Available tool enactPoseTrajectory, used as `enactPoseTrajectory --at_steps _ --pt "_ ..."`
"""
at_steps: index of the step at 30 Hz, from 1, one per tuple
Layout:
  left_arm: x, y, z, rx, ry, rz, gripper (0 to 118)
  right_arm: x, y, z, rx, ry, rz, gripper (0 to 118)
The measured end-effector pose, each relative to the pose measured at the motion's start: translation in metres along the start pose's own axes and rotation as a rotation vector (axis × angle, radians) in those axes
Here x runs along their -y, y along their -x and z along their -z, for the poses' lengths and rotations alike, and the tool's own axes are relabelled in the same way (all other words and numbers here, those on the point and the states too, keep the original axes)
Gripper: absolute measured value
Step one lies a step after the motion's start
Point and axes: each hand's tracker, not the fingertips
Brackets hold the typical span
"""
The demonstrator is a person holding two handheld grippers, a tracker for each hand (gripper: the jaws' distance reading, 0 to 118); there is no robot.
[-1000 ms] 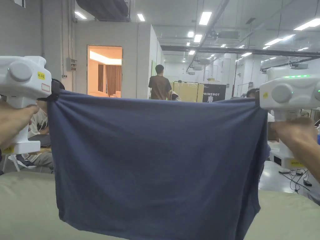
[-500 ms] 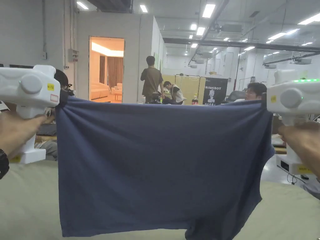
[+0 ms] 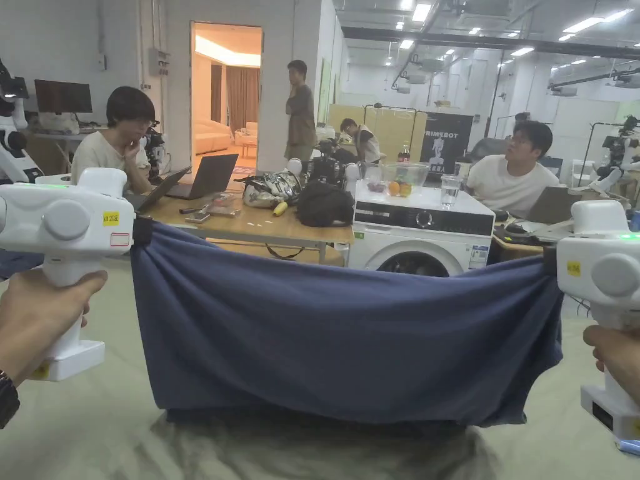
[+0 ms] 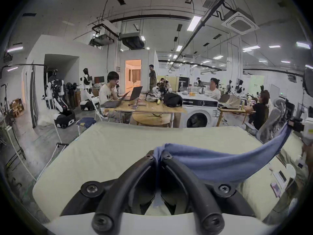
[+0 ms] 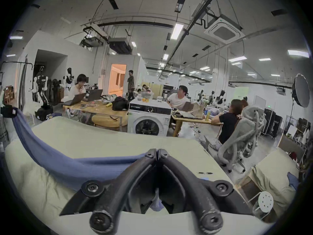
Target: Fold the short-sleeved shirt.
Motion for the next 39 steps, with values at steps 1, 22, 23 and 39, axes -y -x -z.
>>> enactPoseTrajectory --at_steps 1,22,23,39 --pt "0.006 0.000 -0.010 0.006 -0.006 0.006 0 0.009 0.000 -0.010 -0.001 0.002 -0.002 0" --pt "0.249 0.015 -0.073 0.066 0.413 -0.086 0 0.248 0.012 -0.076 -0.107 0.507 -0.037 0" --pt "0.258 0.015 -0.070 0.071 0.447 -0.091 0 0.259 0.013 -0.073 -0.106 0.530 -0.031 0" --pt "0.310 0.019 -0.027 0.024 0.569 -0.129 31 0.301 0.027 -0.051 -0.098 0.561 -0.011 40"
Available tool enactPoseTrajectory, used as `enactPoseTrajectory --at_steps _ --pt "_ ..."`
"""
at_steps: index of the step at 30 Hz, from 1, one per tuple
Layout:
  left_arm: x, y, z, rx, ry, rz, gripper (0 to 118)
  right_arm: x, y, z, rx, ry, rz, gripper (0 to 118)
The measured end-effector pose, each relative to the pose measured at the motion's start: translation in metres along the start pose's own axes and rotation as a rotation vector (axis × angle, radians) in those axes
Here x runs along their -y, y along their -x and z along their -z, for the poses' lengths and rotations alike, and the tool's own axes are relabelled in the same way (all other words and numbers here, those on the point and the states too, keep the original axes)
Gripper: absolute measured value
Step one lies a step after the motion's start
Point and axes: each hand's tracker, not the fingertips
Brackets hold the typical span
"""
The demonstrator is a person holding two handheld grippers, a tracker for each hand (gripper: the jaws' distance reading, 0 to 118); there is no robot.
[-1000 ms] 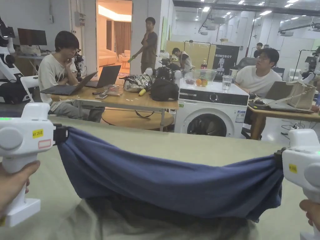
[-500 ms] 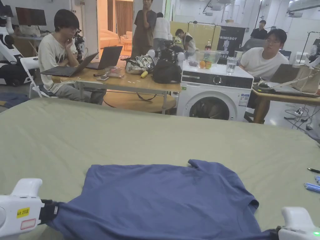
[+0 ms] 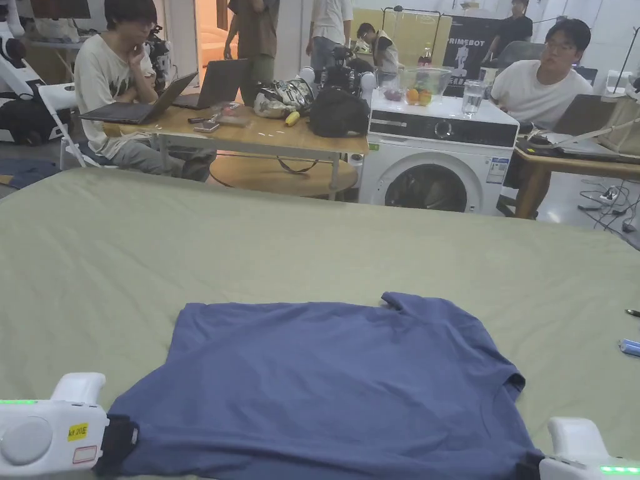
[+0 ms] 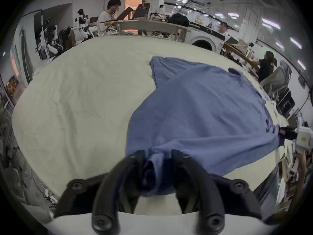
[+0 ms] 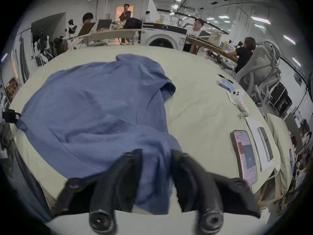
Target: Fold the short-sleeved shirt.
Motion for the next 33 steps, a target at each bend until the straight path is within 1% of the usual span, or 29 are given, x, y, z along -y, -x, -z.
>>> enactPoseTrajectory --at_steps 3,6,8,9,10,11,12,13,14,16,17,19,24,26,27,33 --pt "-0.004 -0.014 -0.016 0.020 -0.117 -0.009 36 -0.012 0.006 -0.010 -0.021 -0.097 0.033 44" --pt "-0.008 -0.030 -0.025 0.002 -0.246 0.043 36 -0.021 0.019 -0.014 -0.013 -0.199 0.039 44" --pt "-0.008 -0.042 -0.032 -0.004 -0.317 0.053 36 -0.025 0.029 -0.019 -0.020 -0.254 0.063 44" --pt "-0.008 -0.045 -0.034 0.003 -0.352 0.056 36 -0.026 0.035 -0.020 -0.021 -0.286 0.083 37" --pt "-0.007 -0.047 -0.033 0.021 -0.386 0.060 35 -0.026 0.040 -0.023 -0.040 -0.323 0.097 26" --pt "-0.006 -0.051 -0.036 0.020 -0.408 0.057 33 -0.026 0.045 -0.025 -0.045 -0.340 0.096 9" --pt "-0.005 -0.057 -0.038 0.010 -0.417 0.062 19 -0.027 0.051 -0.028 -0.047 -0.357 0.087 0" --pt "-0.004 -0.062 -0.039 -0.009 -0.426 0.078 2 -0.026 0.059 -0.029 -0.046 -0.382 0.079 0" --pt "-0.003 -0.068 -0.041 -0.026 -0.430 0.092 0 -0.025 0.065 -0.032 -0.027 -0.400 0.070 0" --pt "0.001 -0.074 -0.043 -0.066 -0.438 0.110 0 -0.023 0.071 -0.037 -0.055 -0.422 0.067 0" --pt "0.002 -0.072 -0.045 -0.053 -0.429 0.108 0 -0.023 0.075 -0.036 -0.057 -0.414 0.067 0" --pt "0.003 -0.069 -0.048 -0.032 -0.400 0.087 0 -0.022 0.078 -0.038 -0.074 -0.411 0.074 0" --pt "0.006 -0.048 -0.056 -0.077 -0.303 0.038 0 -0.022 0.080 -0.038 -0.090 -0.386 0.078 0" --pt "0.004 -0.034 -0.059 -0.068 -0.245 0.000 0 -0.023 0.080 -0.035 -0.083 -0.377 0.066 0" --pt "0.004 -0.026 -0.061 -0.069 -0.244 -0.012 0 -0.022 0.079 -0.035 -0.087 -0.374 0.064 0" --pt "-0.017 -0.001 -0.055 -0.008 -0.159 -0.042 0 -0.025 0.078 -0.030 -0.088 -0.358 0.050 0"
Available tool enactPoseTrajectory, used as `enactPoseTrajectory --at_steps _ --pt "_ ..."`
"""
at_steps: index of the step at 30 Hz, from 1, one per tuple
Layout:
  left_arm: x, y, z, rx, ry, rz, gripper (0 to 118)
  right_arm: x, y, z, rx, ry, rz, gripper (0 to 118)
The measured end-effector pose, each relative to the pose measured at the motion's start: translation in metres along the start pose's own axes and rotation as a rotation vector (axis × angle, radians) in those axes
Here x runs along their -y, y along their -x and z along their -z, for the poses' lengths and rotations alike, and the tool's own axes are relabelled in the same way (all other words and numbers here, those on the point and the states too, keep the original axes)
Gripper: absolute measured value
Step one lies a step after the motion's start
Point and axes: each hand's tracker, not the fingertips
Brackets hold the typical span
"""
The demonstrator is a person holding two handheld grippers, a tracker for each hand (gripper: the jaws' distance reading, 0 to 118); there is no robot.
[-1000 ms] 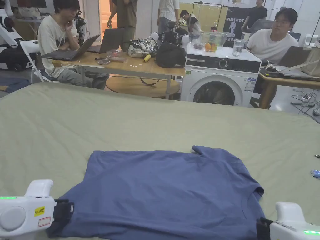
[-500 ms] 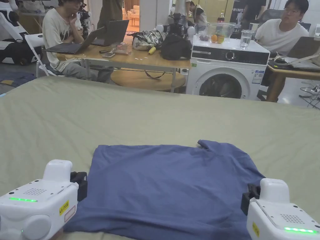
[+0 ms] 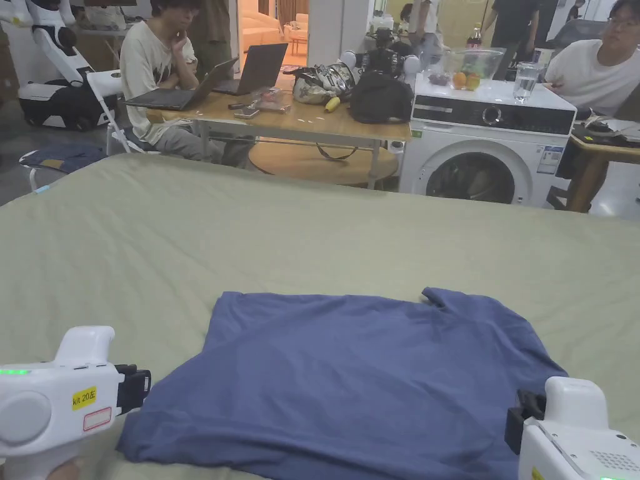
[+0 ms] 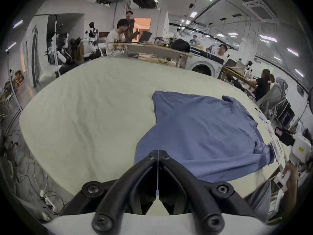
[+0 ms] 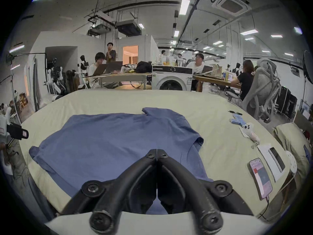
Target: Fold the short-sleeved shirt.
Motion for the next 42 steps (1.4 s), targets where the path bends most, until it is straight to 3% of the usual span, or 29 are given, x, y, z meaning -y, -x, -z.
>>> enactPoseTrajectory --at_steps 4,12,14,15,17,24,29,30,31,32,41,42 --pt "-0.034 -0.004 0.024 0.027 -0.006 -0.005 0 -0.002 0.000 0.010 -0.005 0.018 -0.004 0" --pt "-0.138 -0.003 0.144 0.035 0.117 -0.022 0 -0.013 0.005 0.039 -0.014 0.060 -0.019 0" --pt "-0.159 -0.003 0.176 0.011 0.169 -0.032 14 -0.016 0.007 0.049 -0.015 0.073 -0.024 0" --pt "-0.168 -0.002 0.192 -0.003 0.190 -0.038 33 -0.017 0.008 0.053 -0.016 0.080 -0.029 0" --pt "-0.182 -0.005 0.216 0.004 0.239 -0.044 54 -0.019 0.010 0.062 -0.015 0.092 -0.040 0" --pt "-0.190 -0.014 0.290 -0.057 0.368 -0.034 59 -0.022 0.009 0.083 -0.001 0.129 -0.055 0" --pt "-0.172 -0.042 0.290 -0.172 0.348 0.092 53 -0.021 0.001 0.090 0.010 0.158 -0.045 0" --pt "-0.173 -0.046 0.287 -0.172 0.329 0.124 37 -0.022 -0.001 0.093 0.011 0.165 -0.037 0" --pt "-0.174 -0.049 0.283 -0.162 0.314 0.158 13 -0.024 -0.004 0.096 0.010 0.176 -0.030 0" --pt "-0.180 -0.048 0.282 -0.163 0.315 0.205 0 -0.027 -0.008 0.099 0.008 0.185 -0.022 0" --pt "-0.231 -0.027 0.227 -0.101 0.151 0.140 0 -0.109 -0.072 0.176 0.047 0.259 0.015 1" --pt "-0.233 -0.028 0.225 -0.105 0.151 0.152 0 -0.118 -0.081 0.193 0.039 0.278 0.028 23"
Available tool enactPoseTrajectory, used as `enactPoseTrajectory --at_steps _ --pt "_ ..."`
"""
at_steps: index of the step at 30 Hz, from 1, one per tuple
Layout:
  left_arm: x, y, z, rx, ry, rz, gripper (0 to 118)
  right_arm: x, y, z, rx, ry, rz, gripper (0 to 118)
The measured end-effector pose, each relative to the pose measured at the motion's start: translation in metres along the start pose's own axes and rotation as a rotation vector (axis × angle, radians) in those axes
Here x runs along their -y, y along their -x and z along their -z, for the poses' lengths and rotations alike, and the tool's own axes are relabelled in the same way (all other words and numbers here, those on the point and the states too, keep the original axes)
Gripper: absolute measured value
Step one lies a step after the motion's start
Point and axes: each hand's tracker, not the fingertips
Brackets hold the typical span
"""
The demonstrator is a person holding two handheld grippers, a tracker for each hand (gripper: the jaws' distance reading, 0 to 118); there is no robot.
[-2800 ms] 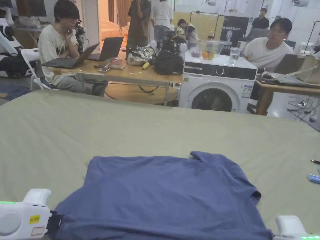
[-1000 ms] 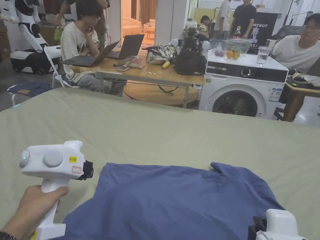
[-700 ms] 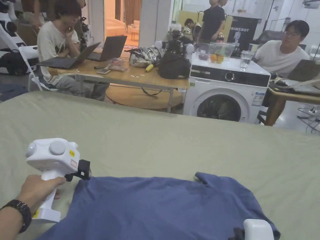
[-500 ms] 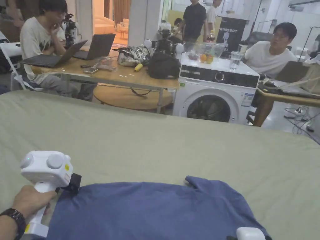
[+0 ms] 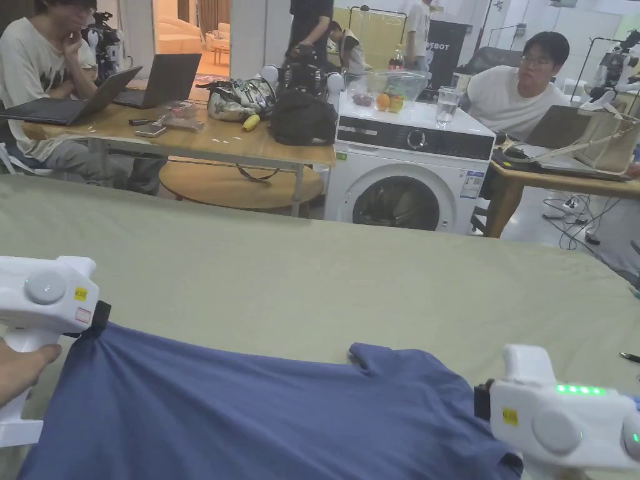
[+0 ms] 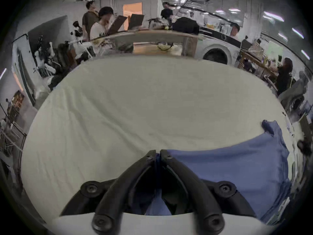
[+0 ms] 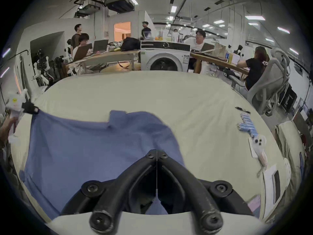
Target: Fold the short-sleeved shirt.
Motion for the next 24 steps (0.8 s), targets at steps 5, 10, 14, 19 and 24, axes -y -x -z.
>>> enactPoseTrajectory --at_steps 5,10,14,19,24 --pt "0.002 0.002 0.001 0.000 -0.013 -0.008 0 -0.043 -0.026 0.078 -0.024 0.114 -0.005 51" --pt "0.007 0.000 0.003 -0.006 -0.010 -0.005 0 -0.042 -0.028 0.138 -0.077 0.282 0.017 51" --pt "0.011 0.002 0.002 -0.007 -0.008 -0.014 0 -0.030 -0.027 0.168 -0.070 0.353 0.013 52" --pt "0.009 -0.001 0.002 0.000 -0.011 -0.025 0 -0.032 -0.020 0.160 -0.066 0.293 -0.012 0" --pt "-0.002 -0.005 -0.008 0.009 -0.027 -0.019 0 -0.042 -0.026 0.118 -0.072 0.162 0.035 0"
